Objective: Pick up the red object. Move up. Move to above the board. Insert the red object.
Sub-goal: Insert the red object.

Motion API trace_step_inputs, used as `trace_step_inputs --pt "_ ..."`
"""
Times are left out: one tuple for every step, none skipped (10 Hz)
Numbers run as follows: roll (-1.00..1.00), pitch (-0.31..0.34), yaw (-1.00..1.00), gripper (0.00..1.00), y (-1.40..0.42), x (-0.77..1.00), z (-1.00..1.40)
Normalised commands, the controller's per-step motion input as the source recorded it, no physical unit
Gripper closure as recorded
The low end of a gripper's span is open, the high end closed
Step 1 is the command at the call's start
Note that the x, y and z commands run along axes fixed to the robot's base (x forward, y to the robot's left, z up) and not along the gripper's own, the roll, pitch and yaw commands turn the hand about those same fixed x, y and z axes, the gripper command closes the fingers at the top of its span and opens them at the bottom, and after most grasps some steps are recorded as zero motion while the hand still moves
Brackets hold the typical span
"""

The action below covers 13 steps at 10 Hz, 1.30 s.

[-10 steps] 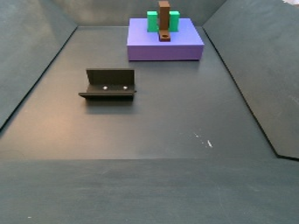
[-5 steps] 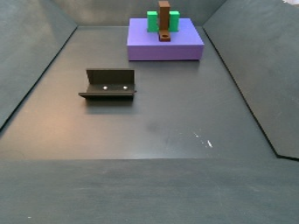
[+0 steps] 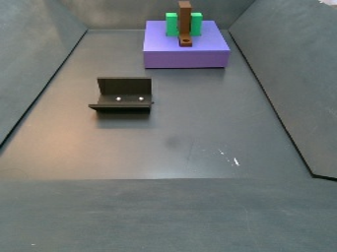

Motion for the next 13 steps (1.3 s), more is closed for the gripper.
trace_step_inputs --pt "0.0 0.0 0.0 1.0 0.0 0.0 -0.02" --pt "0.06 0.0 0.0 1.0 0.06 0.08 -0.14" --pt "0.17 0.0 0.0 1.0 0.25 0.21 -0.38" --pt "0.26 -0.016 0.0 1.0 0.39 0.19 -0.52" --pt "0.29 -0.031 0.0 1.0 0.45 0.12 -0.56" --pt "0.27 -0.036 0.01 1.0 0.41 0.06 -0.61" --pt "0.0 -0.009 0.0 1.0 0.29 -0.05 -0.69" --pt "-0.17 -0.019 0.0 1.0 0.31 -0.24 -0.85" --pt "-0.19 -0.046 0.0 1.0 0.28 -0.21 -0.82" --pt "-0.18 -0.07 0.0 1.0 0.21 -0.13 -0.83" --pt "-0.09 -0.124 0.0 1.0 0.06 0.0 -0.8" --pt "0.0 -0.1 0.0 1.0 0.0 0.0 -0.68" --pt "0.0 -0.063 0.0 1.0 0.0 0.01 -0.58"
